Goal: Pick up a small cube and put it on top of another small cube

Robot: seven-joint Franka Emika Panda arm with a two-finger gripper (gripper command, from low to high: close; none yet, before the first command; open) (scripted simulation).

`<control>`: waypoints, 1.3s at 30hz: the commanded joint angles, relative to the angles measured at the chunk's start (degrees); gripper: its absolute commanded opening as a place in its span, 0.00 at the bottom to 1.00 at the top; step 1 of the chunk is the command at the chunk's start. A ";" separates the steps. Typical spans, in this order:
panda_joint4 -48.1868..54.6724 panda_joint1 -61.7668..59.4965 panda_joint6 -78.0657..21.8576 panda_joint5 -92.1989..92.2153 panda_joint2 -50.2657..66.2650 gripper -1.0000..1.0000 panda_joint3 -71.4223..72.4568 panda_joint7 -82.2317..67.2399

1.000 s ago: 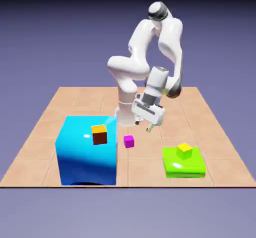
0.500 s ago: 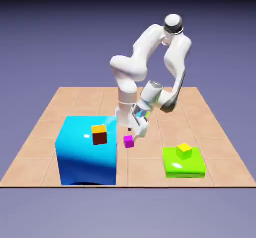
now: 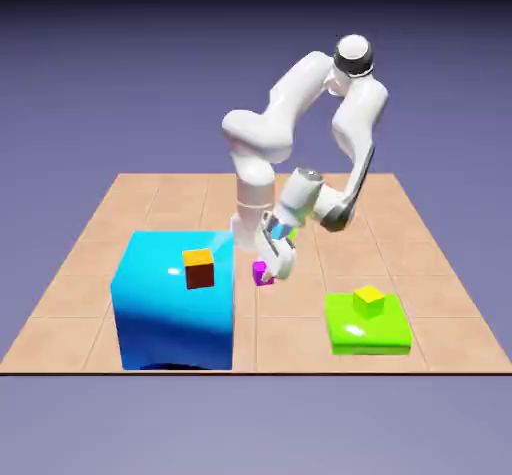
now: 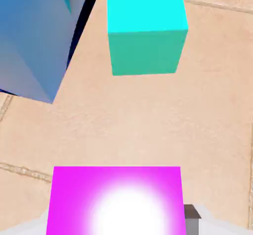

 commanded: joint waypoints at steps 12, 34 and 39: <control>8.41 6.24 7.56 -29.92 13.97 0.00 -15.65 -10.68; 22.95 -18.37 23.74 -47.99 25.49 0.00 0.46 -31.77; 23.79 -26.16 26.34 -46.72 25.62 1.00 8.30 -32.81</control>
